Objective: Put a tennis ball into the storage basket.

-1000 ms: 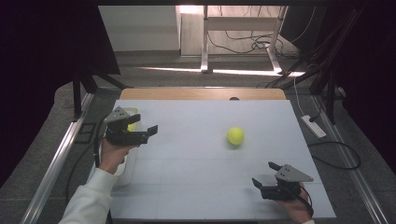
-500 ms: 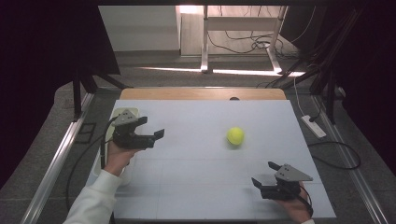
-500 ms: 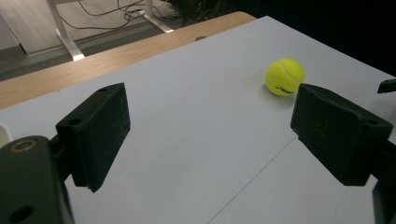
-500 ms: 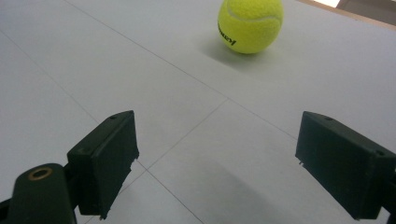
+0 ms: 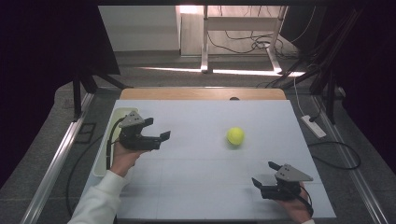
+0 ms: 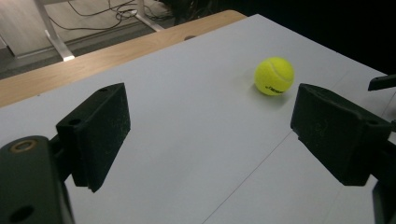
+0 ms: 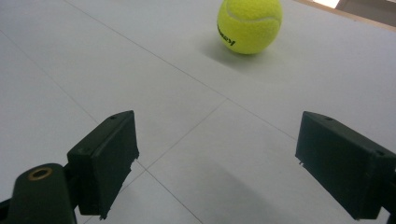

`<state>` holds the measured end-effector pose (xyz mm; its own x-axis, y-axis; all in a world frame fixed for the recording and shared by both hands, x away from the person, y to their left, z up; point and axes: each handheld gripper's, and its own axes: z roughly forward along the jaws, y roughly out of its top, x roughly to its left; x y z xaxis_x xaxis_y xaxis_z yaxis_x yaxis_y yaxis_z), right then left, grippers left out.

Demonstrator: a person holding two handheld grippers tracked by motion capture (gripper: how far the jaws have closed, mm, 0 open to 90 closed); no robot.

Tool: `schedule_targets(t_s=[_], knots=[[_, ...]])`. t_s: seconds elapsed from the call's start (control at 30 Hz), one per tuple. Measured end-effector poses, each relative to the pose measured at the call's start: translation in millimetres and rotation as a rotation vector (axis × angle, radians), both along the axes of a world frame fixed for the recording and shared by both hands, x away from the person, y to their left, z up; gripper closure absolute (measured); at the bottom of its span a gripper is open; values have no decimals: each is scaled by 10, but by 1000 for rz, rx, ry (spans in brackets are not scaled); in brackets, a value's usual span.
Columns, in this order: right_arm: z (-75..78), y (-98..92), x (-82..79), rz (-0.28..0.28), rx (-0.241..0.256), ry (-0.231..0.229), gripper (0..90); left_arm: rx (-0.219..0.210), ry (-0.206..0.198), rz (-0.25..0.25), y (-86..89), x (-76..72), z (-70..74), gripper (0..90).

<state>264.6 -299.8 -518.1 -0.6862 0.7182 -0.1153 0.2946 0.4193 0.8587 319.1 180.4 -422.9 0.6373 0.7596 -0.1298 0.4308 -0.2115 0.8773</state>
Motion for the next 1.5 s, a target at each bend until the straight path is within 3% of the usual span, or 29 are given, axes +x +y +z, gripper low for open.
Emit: schedule_targets(t_s=[1.5], knots=[[-2, 9, 8, 3, -5, 0, 127, -4, 15, -69, -420, 173, -86, 130]])
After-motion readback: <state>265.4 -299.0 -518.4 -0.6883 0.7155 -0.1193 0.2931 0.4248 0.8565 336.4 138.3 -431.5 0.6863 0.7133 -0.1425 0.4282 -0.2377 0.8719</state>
